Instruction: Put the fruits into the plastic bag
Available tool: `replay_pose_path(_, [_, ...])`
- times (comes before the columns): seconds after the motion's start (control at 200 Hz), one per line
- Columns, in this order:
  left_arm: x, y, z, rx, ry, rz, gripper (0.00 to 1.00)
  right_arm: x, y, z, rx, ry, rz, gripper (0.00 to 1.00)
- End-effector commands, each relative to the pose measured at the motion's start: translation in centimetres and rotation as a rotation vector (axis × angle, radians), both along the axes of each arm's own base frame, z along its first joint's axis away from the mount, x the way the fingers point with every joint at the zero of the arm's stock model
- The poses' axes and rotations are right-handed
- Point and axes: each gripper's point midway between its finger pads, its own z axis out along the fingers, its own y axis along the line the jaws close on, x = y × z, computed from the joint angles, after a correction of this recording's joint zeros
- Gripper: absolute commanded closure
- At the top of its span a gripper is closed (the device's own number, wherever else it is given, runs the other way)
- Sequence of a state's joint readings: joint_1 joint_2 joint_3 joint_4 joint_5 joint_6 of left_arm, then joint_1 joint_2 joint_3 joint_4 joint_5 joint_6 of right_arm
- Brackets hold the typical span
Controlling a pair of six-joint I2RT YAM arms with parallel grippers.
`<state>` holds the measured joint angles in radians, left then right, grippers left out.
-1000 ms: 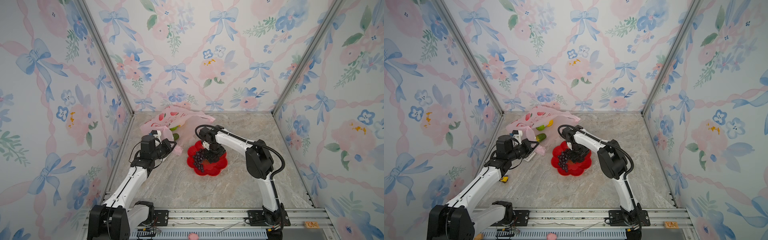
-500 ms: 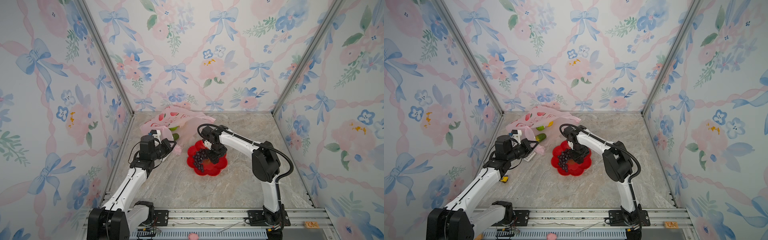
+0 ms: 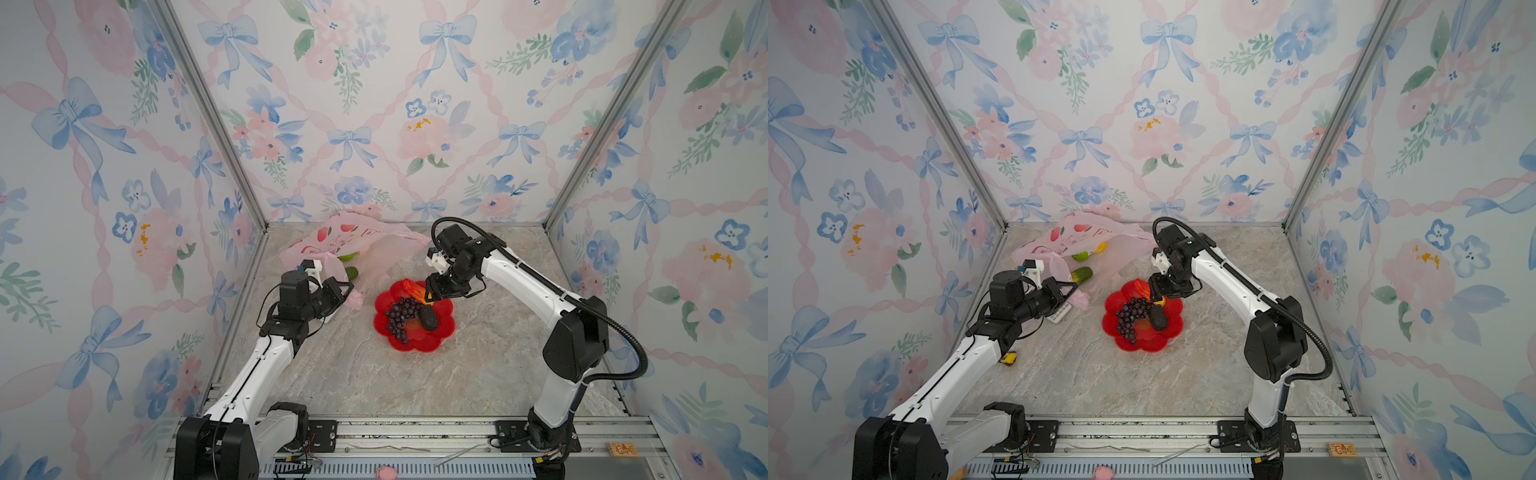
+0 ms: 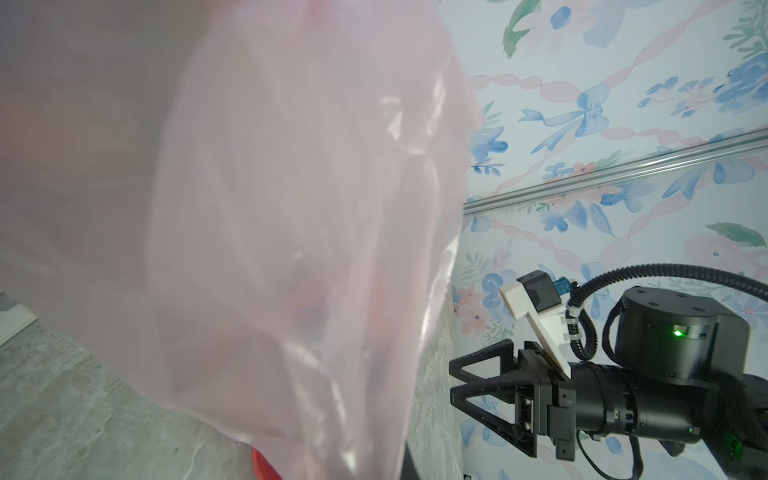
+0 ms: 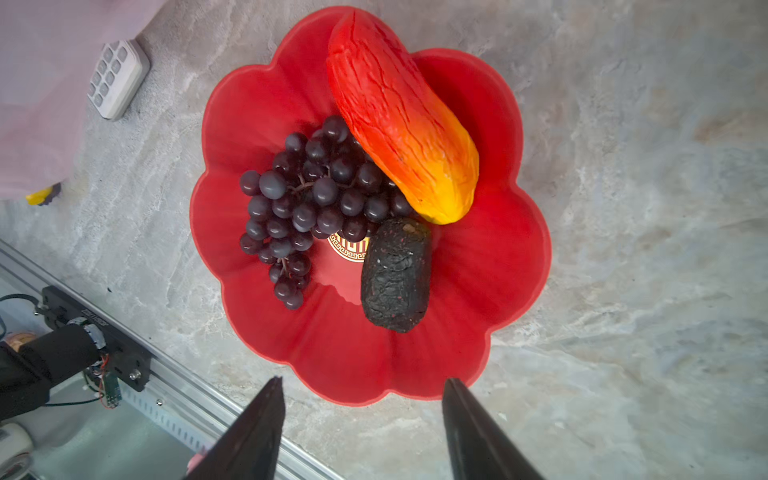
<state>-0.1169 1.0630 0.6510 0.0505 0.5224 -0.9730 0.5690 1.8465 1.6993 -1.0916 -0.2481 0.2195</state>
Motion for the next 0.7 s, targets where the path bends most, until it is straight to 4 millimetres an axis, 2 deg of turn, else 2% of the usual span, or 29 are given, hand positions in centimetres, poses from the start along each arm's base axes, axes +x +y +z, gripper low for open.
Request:
replay_pose_path(0.0, [-0.4,0.0,0.3,-0.014,-0.007,-0.007,1.0,-1.6,0.8,-2.8,-0.069,0.074,0.063,0.29])
replay_pose_path(0.14, [-0.5,0.1,0.3,-0.015,-0.007,-0.004,1.0,-2.2,0.9,-6.3,-0.214,0.087,0.154,0.23])
replay_pose_path(0.225, [-0.5,0.1,0.4,-0.013,-0.005,-0.004,1.0,-2.1,0.7,-7.7,-0.257,0.094,0.157,0.22])
replay_pose_path(0.525, [-0.5,0.1,0.6,-0.006,-0.001,-0.004,1.0,-1.7,0.7,-10.6,-0.332,0.116,0.181,0.22])
replay_pose_path(0.695, [-0.5,0.1,0.5,-0.002,0.004,-0.006,1.0,-1.8,0.5,-11.6,-0.345,0.126,0.173,0.27])
